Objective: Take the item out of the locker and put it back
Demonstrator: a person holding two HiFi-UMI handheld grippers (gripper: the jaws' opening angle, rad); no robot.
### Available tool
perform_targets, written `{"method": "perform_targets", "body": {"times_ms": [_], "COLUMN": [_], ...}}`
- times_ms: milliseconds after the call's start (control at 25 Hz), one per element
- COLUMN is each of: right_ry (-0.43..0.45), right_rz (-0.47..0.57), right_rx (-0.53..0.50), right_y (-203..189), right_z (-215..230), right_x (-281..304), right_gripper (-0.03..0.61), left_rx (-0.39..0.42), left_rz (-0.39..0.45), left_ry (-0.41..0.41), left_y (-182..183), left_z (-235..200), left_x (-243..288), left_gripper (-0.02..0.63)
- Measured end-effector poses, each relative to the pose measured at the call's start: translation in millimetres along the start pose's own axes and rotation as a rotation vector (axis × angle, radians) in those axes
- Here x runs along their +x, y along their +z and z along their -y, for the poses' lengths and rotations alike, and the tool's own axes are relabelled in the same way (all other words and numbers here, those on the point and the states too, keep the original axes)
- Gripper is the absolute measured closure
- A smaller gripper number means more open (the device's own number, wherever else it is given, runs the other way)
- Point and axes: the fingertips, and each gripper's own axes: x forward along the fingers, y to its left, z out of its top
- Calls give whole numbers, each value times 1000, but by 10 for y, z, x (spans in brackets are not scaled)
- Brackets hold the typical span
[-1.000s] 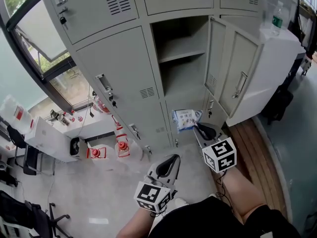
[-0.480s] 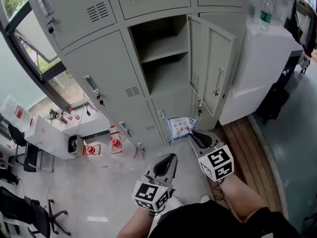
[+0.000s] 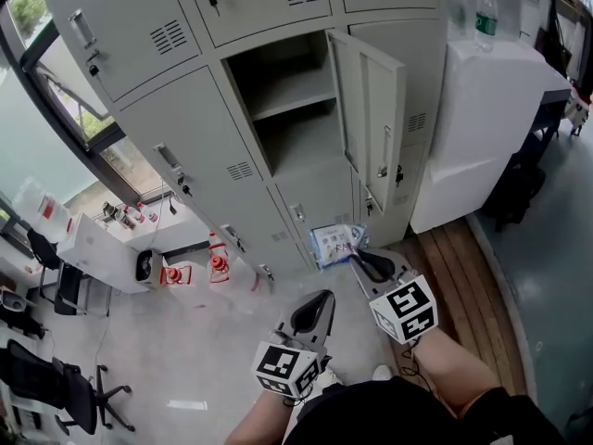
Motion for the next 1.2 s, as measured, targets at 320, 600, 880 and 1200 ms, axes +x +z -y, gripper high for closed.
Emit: {"method": "perform_targets", "body": {"times_ms": [320,600,880,1200], "right_ry": [25,39,41,39], "right_rz": [-8,-6,-4,-12], "right_rx": [-9,-18,-25,-20], "right_y": [-92,-74,-36,5], "right_z": [38,-26,-150,-380], "right_x": [-109,-128,-74,145], "right_gripper": [483,482,482,483], "left_rx": [-17,-20,-15,-16], "left_rz": [2,15,18,24], "left_ry": [22,35,33,28], "left_y": [-75,-60,-59,-34], "left_z": [145,170,102,-170], "left_x": [45,-9,-118,-288], "left_gripper": [591,592,592,592]}}
